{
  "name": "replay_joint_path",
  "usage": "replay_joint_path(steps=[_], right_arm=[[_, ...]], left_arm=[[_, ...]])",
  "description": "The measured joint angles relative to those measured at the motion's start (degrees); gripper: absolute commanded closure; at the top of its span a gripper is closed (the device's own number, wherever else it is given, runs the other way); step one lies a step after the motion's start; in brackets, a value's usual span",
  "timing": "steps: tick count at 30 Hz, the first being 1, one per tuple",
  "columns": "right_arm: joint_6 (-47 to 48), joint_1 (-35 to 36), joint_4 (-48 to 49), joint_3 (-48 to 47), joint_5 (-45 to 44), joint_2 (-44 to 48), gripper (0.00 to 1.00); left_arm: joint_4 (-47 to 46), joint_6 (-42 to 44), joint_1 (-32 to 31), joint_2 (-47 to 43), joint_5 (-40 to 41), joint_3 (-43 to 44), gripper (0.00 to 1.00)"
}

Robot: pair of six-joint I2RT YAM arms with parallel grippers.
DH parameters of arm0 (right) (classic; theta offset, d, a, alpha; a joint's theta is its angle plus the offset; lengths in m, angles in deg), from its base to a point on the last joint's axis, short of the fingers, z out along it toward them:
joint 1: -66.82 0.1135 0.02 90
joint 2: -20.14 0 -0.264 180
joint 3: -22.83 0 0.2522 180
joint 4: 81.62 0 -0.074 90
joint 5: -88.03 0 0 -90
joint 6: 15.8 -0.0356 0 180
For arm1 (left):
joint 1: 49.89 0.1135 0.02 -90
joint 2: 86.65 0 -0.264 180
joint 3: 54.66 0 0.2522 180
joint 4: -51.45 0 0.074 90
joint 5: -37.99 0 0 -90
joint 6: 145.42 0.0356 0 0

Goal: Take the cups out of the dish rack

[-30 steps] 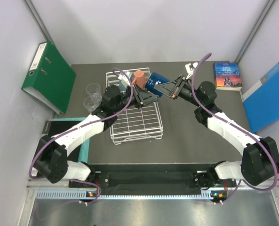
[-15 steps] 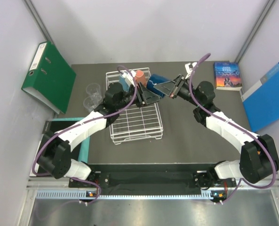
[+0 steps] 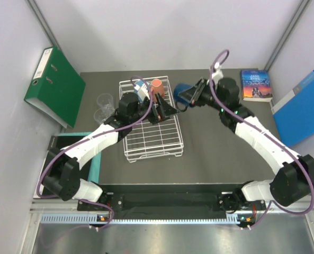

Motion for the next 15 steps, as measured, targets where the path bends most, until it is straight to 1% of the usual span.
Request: replay_joint_path(steps=[1,3,7,10,15], right_arm=[[3.43,-0.04,-8.00,-5.51,-4.57,-0.48,1.00],[7.76,-0.55,-16.94,-14.25,-11.74,-2.36,1.00],[13.38,-3.39,-30.84,-33.73,-25.77,-10.51,1.00],[14.10,-6.86,-37.99,-41.22,-32.04,-16.48,1.00],[13.44,-12.04,-51.45,-47.25,-39.74,-28.06,1.00]], left_arm=[[2.43,0.52,0.48,-0.20,1.49,0.22,0.01],[7.85,1.88,1.27,-0.81,5.29,1.03,0.01],[17.18,3.21,1.64,-3.06,14.34,2.54,0.01],[23.43,3.34,1.64,-5.40,20.57,2.84,0.01],[33.38,4.50,1.64,-6.67,29.07,3.98,0.01]])
